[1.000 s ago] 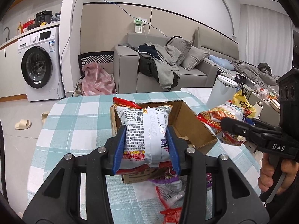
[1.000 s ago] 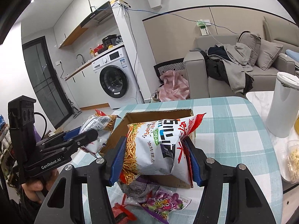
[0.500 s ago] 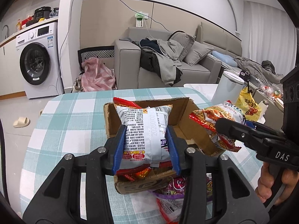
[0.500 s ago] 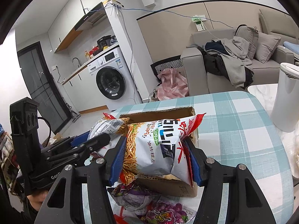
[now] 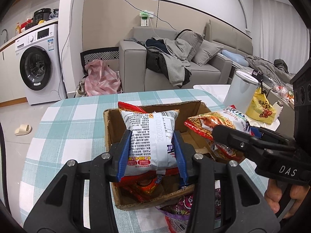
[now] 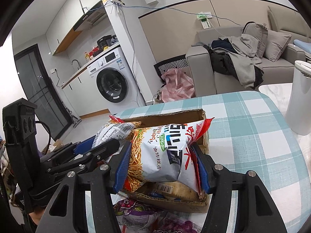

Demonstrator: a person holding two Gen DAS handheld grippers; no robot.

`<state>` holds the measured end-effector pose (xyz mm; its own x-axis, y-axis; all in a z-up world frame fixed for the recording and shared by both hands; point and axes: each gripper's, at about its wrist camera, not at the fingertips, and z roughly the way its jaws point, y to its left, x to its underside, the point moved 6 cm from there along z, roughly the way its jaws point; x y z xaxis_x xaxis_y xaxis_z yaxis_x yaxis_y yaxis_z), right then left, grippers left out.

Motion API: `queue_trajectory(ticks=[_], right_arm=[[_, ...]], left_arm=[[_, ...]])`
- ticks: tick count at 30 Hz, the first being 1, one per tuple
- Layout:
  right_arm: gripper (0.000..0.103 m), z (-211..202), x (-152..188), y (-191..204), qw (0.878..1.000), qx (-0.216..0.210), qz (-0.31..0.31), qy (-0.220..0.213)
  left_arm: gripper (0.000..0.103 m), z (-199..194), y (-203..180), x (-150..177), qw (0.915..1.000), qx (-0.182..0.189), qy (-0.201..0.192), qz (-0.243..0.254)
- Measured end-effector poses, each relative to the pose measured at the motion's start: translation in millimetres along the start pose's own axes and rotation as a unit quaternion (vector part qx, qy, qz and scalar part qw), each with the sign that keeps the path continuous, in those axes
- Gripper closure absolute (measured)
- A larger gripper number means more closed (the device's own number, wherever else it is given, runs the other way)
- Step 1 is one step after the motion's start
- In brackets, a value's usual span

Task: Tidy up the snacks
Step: 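Carry both held bags over the cardboard box and lower them inside, then open both tools to drop the bags into the box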

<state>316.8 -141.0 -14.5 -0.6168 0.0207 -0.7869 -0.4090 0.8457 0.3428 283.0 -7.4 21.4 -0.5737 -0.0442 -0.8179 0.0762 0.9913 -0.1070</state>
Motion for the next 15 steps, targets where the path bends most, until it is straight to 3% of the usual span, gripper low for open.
queue_trajectory(ticks=[15], right_arm=[[0.042, 31, 2, 0, 0.999, 0.027, -0.009, 0.030]], left_arm=[[0.063, 26, 7, 8, 0.9997, -0.008, 0.023, -0.002]])
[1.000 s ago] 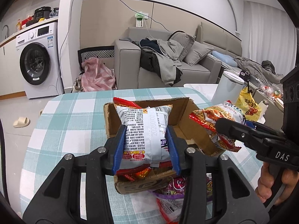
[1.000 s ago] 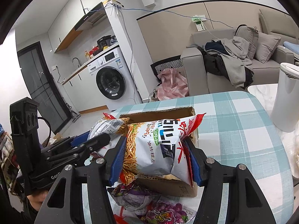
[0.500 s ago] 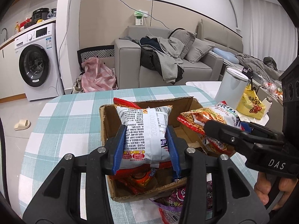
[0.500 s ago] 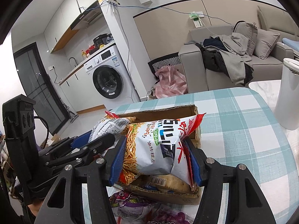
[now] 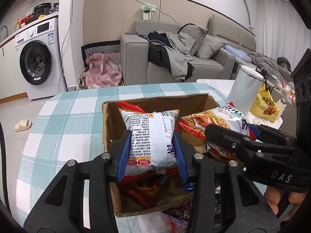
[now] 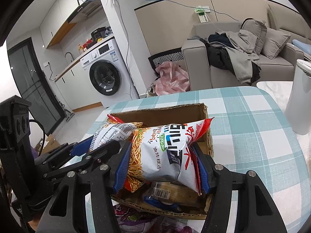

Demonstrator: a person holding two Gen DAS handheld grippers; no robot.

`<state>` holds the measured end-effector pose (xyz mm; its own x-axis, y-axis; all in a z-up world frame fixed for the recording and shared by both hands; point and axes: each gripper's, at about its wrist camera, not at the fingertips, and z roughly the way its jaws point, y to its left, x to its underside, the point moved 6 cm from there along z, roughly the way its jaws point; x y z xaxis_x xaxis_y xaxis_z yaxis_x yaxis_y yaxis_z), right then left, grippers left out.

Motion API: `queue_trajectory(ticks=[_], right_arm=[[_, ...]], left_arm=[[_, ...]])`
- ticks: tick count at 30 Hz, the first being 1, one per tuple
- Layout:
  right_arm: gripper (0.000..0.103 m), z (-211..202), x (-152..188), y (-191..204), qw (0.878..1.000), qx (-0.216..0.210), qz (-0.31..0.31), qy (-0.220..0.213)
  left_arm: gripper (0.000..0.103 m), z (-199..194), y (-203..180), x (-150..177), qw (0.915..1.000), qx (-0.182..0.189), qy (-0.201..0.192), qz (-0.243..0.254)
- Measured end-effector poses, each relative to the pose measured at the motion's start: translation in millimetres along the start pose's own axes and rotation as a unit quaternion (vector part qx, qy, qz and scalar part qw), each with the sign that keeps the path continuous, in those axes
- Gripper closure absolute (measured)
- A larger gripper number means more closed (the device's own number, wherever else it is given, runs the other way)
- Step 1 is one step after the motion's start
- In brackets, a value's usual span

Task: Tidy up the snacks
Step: 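Open both tools to drop the bags into the box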

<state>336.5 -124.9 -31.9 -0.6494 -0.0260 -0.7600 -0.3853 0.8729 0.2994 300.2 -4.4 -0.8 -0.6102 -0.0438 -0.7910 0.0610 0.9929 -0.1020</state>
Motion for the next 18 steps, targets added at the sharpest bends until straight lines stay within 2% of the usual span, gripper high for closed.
queue_trajectory(ticks=[8, 10, 11, 13, 15, 18], right_arm=[[0.039, 1, 4, 1, 1.000, 0.002, -0.017, 0.005], [0.031, -7, 3, 3, 1.000, 0.002, -0.025, -0.005], [0.027, -10, 2, 3, 1.000, 0.006, -0.029, -0.009], [0.023, -18, 1, 1, 0.999, 0.013, -0.035, -0.018], [0.015, -29, 0, 0, 0.999, 0.008, -0.035, -0.024], [0.003, -43, 0, -5, 0.999, 0.010, -0.029, -0.031]], left_arm=[[0.063, 3, 2, 5, 0.9998, 0.012, 0.013, -0.003], [0.063, -5, 1, 4, 0.9998, 0.017, 0.006, -0.002], [0.059, -9, 0, 3, 0.9998, 0.018, 0.004, -0.001], [0.043, -17, 2, 2, 0.9999, 0.013, 0.004, -0.005], [0.023, -29, 5, 1, 0.9998, 0.014, -0.002, -0.011], [0.018, -47, 7, 3, 0.9995, 0.025, -0.009, -0.020]])
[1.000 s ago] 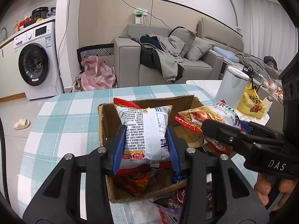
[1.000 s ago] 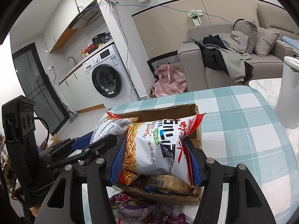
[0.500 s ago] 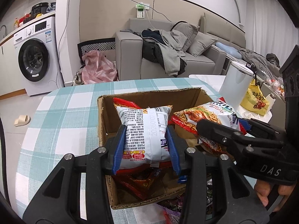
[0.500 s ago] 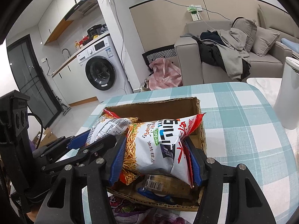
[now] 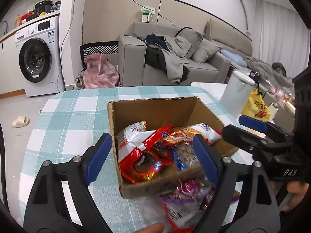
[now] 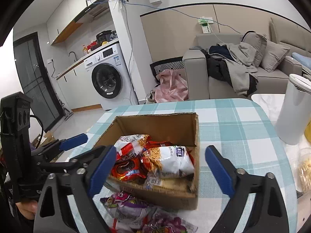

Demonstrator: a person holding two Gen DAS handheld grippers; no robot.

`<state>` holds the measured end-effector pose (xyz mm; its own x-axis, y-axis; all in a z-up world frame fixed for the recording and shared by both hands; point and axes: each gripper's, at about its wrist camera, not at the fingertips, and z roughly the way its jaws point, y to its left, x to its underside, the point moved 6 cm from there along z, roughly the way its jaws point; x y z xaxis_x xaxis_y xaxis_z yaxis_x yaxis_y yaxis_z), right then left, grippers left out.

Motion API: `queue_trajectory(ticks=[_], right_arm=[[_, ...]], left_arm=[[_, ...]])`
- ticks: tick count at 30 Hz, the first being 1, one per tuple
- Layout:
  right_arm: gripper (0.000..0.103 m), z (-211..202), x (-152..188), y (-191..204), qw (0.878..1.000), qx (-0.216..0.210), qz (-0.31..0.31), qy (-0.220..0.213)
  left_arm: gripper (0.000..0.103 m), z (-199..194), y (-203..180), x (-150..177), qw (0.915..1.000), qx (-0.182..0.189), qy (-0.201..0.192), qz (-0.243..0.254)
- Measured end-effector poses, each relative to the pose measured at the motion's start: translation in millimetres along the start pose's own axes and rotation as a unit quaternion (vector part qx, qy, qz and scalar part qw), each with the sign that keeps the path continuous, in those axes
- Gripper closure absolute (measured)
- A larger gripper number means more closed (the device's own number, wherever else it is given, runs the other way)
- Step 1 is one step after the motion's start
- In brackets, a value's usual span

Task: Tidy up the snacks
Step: 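Move both tools to the remaining snacks beside the box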

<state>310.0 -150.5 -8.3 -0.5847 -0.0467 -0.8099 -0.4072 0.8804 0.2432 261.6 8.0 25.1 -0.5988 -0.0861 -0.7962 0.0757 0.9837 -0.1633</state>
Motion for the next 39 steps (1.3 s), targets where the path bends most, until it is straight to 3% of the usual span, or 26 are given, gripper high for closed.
queue_trajectory(ticks=[4, 19, 30, 39], right_arm=[[0.000, -21, 6, -4, 1.000, 0.004, -0.006, 0.005], [0.000, -49, 66, -11, 0.998, 0.018, -0.013, 0.060], [0.000, -43, 96, -22, 0.996, 0.024, -0.010, 0.085], [0.000, -40, 103, -29, 0.995, 0.025, 0.000, 0.096]], left_arm=[[0.000, -23, 0, 9, 1.0000, -0.002, 0.000, -0.002], [0.000, -88, -10, 66, 0.9993, -0.030, 0.014, 0.016], [0.001, -87, -11, 118, 0.9981, -0.035, 0.046, 0.022], [0.001, -78, -15, 126, 0.9976, -0.033, 0.057, 0.021]])
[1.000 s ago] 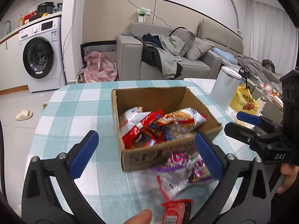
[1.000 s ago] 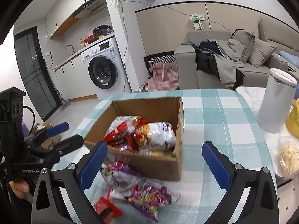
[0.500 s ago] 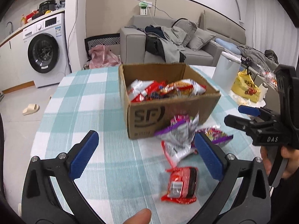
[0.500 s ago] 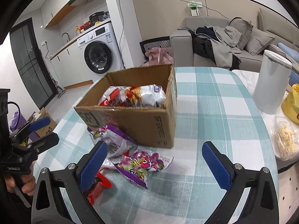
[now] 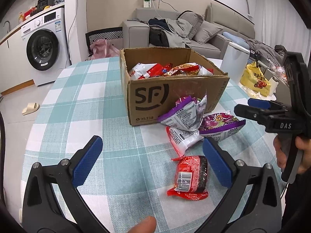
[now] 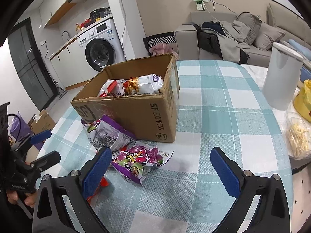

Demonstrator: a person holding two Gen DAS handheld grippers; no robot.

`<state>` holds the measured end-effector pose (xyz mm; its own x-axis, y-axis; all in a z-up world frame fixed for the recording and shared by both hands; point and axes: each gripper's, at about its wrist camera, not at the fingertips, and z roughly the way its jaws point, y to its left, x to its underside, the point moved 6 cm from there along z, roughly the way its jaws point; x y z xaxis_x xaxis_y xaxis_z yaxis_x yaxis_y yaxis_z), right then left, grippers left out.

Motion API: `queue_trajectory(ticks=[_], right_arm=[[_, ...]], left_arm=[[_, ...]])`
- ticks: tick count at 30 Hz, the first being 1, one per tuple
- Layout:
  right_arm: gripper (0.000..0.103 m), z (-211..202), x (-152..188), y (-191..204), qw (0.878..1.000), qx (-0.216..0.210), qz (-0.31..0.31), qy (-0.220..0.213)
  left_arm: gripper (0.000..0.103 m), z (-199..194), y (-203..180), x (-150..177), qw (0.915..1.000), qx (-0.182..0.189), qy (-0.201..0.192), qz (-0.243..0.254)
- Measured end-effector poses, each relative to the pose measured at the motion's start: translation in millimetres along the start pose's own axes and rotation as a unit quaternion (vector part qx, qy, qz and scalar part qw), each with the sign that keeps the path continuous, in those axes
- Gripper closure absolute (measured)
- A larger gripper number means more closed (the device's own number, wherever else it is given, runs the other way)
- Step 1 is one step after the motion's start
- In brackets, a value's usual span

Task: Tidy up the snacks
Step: 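Move both tools to the remaining snacks beside the box, then grasp the purple grape candy bag with the right tool while the left tool grasps the red biscuit roll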

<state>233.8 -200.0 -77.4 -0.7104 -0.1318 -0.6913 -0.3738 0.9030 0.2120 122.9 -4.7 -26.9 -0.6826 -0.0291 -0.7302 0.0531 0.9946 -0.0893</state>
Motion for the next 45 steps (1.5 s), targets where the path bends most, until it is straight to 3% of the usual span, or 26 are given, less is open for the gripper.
queue_trajectory(ticks=[10, 20, 26, 39, 41, 43, 45], right_arm=[[0.000, 27, 16, -11, 0.998, 0.004, 0.001, 0.057], [0.000, 32, 35, 1, 0.992, -0.021, -0.065, 0.110], [0.000, 36, 43, 16, 0.988, -0.038, -0.091, 0.119], [0.002, 48, 42, 29, 0.989, -0.103, -0.045, 0.100], [0.006, 49, 40, 28, 0.989, -0.110, -0.031, 0.097], [0.019, 51, 39, 27, 0.989, -0.111, -0.023, 0.097], [0.020, 54, 39, 26, 0.989, -0.107, -0.015, 0.099]], left_arm=[[0.001, 15, -15, 10, 0.9994, 0.004, 0.022, 0.025], [0.001, 21, -15, 15, 0.9990, 0.007, 0.033, 0.028], [0.001, 23, -15, 17, 0.9989, 0.008, 0.037, 0.028], [0.001, 33, -12, 22, 0.9984, 0.008, 0.048, 0.027], [0.001, 34, -12, 23, 0.9984, 0.008, 0.049, 0.028], [0.001, 34, -11, 23, 0.9984, 0.009, 0.049, 0.027], [0.001, 35, -11, 24, 0.9983, 0.010, 0.051, 0.027]])
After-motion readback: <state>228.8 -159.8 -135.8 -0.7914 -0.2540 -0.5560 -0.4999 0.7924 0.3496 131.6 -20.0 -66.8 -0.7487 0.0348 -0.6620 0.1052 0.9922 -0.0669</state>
